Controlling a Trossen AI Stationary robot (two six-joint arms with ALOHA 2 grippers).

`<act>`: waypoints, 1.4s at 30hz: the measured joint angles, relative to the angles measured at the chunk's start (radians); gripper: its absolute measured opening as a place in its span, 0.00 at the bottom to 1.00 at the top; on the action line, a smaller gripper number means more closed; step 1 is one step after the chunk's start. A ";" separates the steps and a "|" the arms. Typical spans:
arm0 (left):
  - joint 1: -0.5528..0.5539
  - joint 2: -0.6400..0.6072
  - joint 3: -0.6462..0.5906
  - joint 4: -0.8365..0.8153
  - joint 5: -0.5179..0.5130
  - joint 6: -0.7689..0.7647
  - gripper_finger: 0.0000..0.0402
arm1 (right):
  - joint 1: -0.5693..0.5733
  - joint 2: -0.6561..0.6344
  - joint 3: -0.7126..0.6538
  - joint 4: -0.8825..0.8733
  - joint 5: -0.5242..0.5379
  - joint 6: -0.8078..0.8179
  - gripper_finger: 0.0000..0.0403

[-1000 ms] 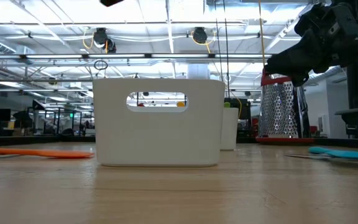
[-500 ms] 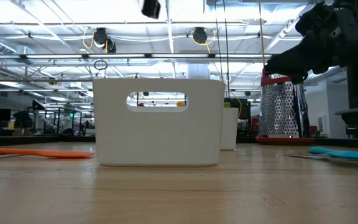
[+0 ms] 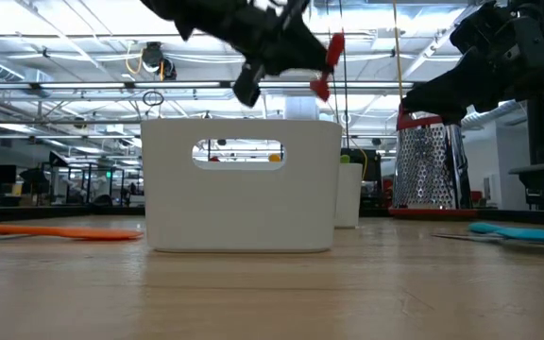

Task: Pick & Place Kitchen Items
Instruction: Put the red spatula into the top white bin

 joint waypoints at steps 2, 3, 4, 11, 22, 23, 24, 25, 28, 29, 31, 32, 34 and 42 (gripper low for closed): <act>0.026 0.018 0.000 -0.016 0.034 -0.037 0.02 | 0.000 0.000 0.000 0.000 0.000 0.000 0.23; 0.039 0.027 0.000 -0.023 0.045 -0.055 0.02 | 0.000 0.000 0.000 0.000 0.000 0.000 0.23; 0.050 0.036 0.000 -0.027 0.054 -0.069 0.02 | 0.000 0.000 0.000 0.000 0.000 0.000 0.23; 0.116 0.040 0.000 -0.154 0.094 -0.170 0.02 | 0.000 0.000 0.000 -0.003 0.000 0.000 0.23; 0.145 0.040 0.000 -0.164 0.102 -0.341 0.02 | 0.000 0.000 0.000 -0.003 0.000 0.000 0.23; 0.144 0.040 0.000 -0.168 0.106 -0.354 0.02 | 0.000 0.000 0.000 -0.003 0.000 0.000 0.23; 0.144 0.040 0.000 -0.182 0.112 -0.363 0.02 | 0.000 0.000 0.000 -0.003 0.000 0.000 0.23; 0.144 0.041 0.000 -0.200 0.119 -0.368 0.02 | 0.000 0.000 0.000 -0.003 0.000 0.000 0.23; 0.147 0.052 -0.001 -0.239 0.128 -0.370 0.02 | 0.000 0.000 0.000 -0.003 0.000 0.000 0.23; 0.148 0.054 -0.001 -0.248 0.128 -0.371 0.02 | 0.000 0.000 0.000 -0.003 0.000 0.000 0.23; 0.149 0.068 0.000 -0.225 0.128 -0.384 0.02 | 0.000 0.000 0.000 -0.003 0.000 0.000 0.23; 0.150 0.076 0.002 -0.211 0.128 -0.394 0.02 | 0.000 0.000 0.000 -0.003 0.000 0.000 0.23; 0.151 0.100 0.000 -0.199 0.129 -0.402 0.02 | 0.000 0.000 0.000 -0.003 0.000 0.000 0.23; 0.166 0.163 -0.001 -0.095 0.145 -0.430 0.02 | 0.000 0.000 0.000 -0.018 0.000 0.000 0.23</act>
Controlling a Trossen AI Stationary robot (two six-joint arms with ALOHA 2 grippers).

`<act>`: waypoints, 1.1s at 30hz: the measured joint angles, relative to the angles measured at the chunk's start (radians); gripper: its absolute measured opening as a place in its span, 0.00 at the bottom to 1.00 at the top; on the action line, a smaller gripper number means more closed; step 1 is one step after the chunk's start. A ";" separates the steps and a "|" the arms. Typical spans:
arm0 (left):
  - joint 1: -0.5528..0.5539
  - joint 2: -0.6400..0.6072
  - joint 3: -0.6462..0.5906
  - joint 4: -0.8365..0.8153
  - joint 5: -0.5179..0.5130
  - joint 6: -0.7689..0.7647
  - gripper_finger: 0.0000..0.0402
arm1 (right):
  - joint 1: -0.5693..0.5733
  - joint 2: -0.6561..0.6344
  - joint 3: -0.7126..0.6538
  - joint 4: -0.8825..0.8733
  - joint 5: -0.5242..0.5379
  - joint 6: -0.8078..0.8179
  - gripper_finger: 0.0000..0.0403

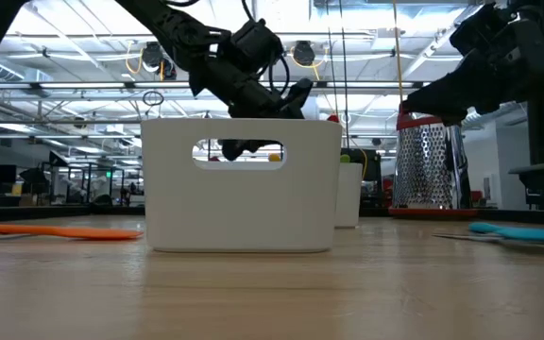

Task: Pick & Place Kitchen Items
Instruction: Put the red spatula into the top white bin, then put the orange spatula into the top white bin

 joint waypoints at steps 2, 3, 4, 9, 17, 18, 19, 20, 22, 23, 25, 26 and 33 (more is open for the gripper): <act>0.004 0.000 0.000 -0.003 -0.014 0.002 0.02 | 0.000 0.000 0.000 -0.012 0.000 0.000 0.23; 0.004 0.000 0.000 -0.006 -0.025 0.008 0.02 | 0.000 0.000 0.000 -0.015 0.000 0.000 0.23; 0.006 0.000 0.000 -0.006 -0.036 0.010 0.02 | 0.000 0.000 0.000 -0.016 0.000 0.000 0.23; 0.011 0.000 0.000 0.008 -0.049 0.016 0.04 | 0.000 0.000 0.000 -0.015 0.000 0.000 0.23; 0.010 0.000 0.000 0.011 -0.050 0.022 0.15 | 0.000 0.000 0.000 -0.008 0.000 0.000 0.23; 0.010 0.000 0.000 0.012 -0.054 0.022 0.17 | 0.000 0.000 0.000 -0.008 0.000 0.000 0.23; 0.009 0.000 0.000 0.013 -0.057 0.023 0.18 | 0.000 0.000 0.000 -0.008 0.000 0.000 0.23; 0.009 0.000 0.000 0.013 -0.057 0.025 0.20 | 0.000 0.000 0.000 -0.008 0.000 0.000 0.23; 0.009 0.000 0.000 0.013 -0.057 0.036 0.23 | 0.000 0.000 0.000 -0.008 0.000 0.000 0.23; 0.009 0.000 0.000 0.013 -0.057 0.040 0.24 | 0.000 0.000 0.000 -0.008 0.000 0.000 0.23; 0.009 0.000 0.000 0.014 -0.057 0.047 0.28 | 0.000 0.000 0.000 -0.008 0.000 0.000 0.23; 0.009 0.000 0.000 0.014 -0.057 0.051 0.29 | 0.000 0.000 0.000 -0.008 0.000 0.000 0.23; 0.009 0.000 0.000 0.035 -0.045 0.120 0.41 | 0.000 0.000 0.000 -0.008 0.000 0.000 0.23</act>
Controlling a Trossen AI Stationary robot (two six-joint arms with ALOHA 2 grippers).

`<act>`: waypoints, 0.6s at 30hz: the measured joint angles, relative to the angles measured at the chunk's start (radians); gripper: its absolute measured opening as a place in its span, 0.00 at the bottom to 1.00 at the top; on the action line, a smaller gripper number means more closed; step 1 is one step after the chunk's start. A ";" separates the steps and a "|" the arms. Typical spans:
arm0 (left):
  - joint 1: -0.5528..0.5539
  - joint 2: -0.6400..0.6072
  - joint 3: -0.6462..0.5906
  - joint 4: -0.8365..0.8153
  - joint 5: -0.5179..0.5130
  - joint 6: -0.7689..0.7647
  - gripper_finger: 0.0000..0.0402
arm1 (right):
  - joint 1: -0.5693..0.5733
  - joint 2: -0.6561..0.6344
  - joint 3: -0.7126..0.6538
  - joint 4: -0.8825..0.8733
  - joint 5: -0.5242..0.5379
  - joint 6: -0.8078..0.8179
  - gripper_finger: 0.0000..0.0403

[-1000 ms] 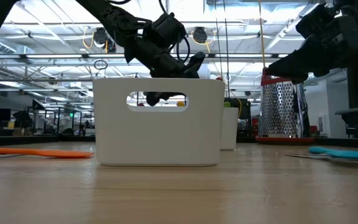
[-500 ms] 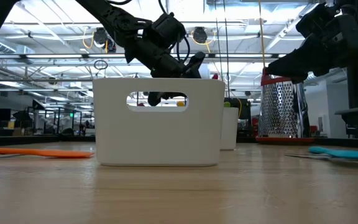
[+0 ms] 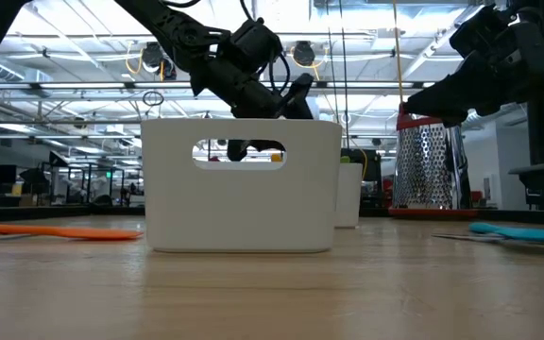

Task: Pick & Place Kitchen Items
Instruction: Put the orange spatula into the top white bin

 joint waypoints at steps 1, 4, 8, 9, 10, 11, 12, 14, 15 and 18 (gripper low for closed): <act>0.000 0.000 0.000 0.014 0.006 0.007 0.42 | 0.000 0.000 0.000 0.000 0.000 0.000 0.23; 0.000 0.000 0.000 0.063 0.025 0.029 0.44 | 0.000 0.000 0.000 0.000 0.000 0.000 0.23; -0.003 -0.007 0.000 0.116 0.042 0.061 0.42 | 0.000 0.000 0.000 0.000 0.000 0.000 0.23; -0.005 -0.010 0.000 0.125 0.043 0.069 0.42 | 0.000 0.000 0.000 0.000 0.000 0.000 0.23; -0.008 -0.012 0.001 0.134 0.043 0.077 0.41 | 0.000 0.000 0.000 0.000 0.000 0.000 0.23; -0.012 -0.017 0.001 0.135 0.047 0.086 0.40 | 0.000 0.000 0.000 0.000 0.000 0.000 0.23; -0.016 -0.022 0.001 0.128 0.051 0.095 0.39 | 0.000 0.000 0.000 0.000 0.000 0.000 0.23; -0.028 -0.026 0.001 0.140 0.051 0.114 0.37 | 0.000 0.000 0.000 -0.001 0.000 0.000 0.23; -0.034 -0.029 0.001 0.142 0.051 0.124 0.36 | 0.000 0.000 0.000 -0.002 0.000 0.000 0.23; -0.054 -0.044 0.000 0.134 0.054 0.155 0.34 | 0.000 0.000 0.000 0.000 0.000 0.000 0.23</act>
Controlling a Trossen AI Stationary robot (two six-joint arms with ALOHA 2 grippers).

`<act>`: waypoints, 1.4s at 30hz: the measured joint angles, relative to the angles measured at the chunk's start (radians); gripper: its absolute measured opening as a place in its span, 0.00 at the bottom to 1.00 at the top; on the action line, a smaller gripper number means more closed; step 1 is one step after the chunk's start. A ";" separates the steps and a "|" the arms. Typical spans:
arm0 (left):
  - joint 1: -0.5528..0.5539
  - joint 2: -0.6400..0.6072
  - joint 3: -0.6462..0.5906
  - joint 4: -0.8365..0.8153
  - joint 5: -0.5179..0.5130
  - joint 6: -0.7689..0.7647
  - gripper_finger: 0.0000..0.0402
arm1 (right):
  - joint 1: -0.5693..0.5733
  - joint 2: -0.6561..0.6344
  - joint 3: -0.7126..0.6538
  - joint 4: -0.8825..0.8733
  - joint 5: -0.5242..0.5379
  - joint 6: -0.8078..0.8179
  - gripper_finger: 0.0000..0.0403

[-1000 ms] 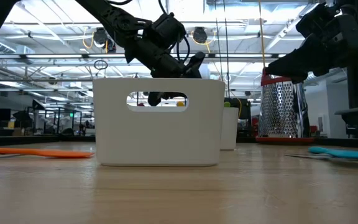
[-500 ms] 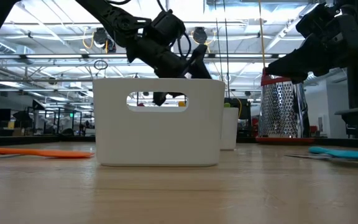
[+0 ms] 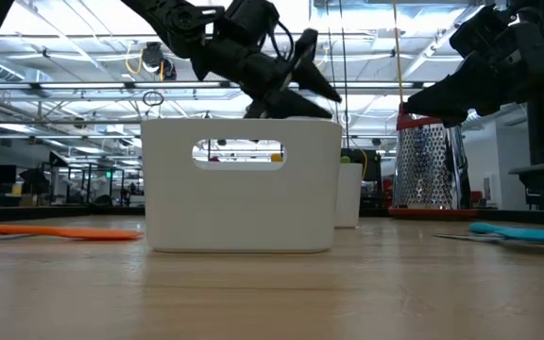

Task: Pick & Place Kitchen Items
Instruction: Put the orange spatula into the top white bin

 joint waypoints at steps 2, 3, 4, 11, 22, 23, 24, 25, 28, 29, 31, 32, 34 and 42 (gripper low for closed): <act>-0.015 -0.005 0.001 0.004 0.001 0.022 0.32 | 0.000 0.000 0.000 0.001 0.000 0.000 0.23; -0.023 -0.011 0.001 -0.004 0.001 0.040 0.31 | 0.000 0.000 0.000 0.001 0.000 0.000 0.23; -0.032 -0.013 0.000 -0.012 0.000 0.054 0.30 | 0.000 0.000 0.000 0.000 0.000 0.000 0.23; -0.101 -0.051 0.001 -0.112 -0.074 0.156 0.22 | 0.000 0.000 0.000 0.005 0.000 0.000 0.23; -0.241 -0.160 0.000 -0.271 -0.278 0.311 0.02 | 0.000 0.000 0.000 0.001 0.002 -0.003 0.23; -0.255 -0.167 0.000 -0.270 -0.292 0.317 0.02 | 0.000 0.000 0.000 0.001 0.001 -0.003 0.23; -0.270 -0.177 0.000 -0.288 -0.301 0.324 0.03 | 0.000 0.000 0.000 0.001 0.001 -0.003 0.23; -0.284 -0.182 0.000 -0.309 -0.306 0.333 0.02 | 0.000 0.000 0.000 0.001 0.001 -0.003 0.23; -0.328 -0.192 0.000 -0.367 -0.315 0.367 0.01 | 0.000 0.000 0.000 0.001 0.001 -0.002 0.23; -0.344 -0.195 0.000 -0.393 -0.319 0.381 0.01 | 0.000 0.000 0.000 0.001 0.001 -0.002 0.23; -0.374 -0.199 0.000 -0.439 -0.319 0.410 0.02 | 0.000 0.000 0.000 0.001 0.000 -0.002 0.23; -0.390 -0.202 0.000 -0.475 -0.319 0.427 0.01 | 0.000 0.000 0.000 0.002 0.001 -0.001 0.23; -0.420 -0.203 0.000 -0.547 -0.320 0.453 0.01 | 0.000 0.000 0.000 0.001 0.001 -0.001 0.23; -0.517 -0.203 0.000 -0.895 -0.328 0.575 0.00 | 0.000 0.000 0.000 0.000 0.000 0.000 0.23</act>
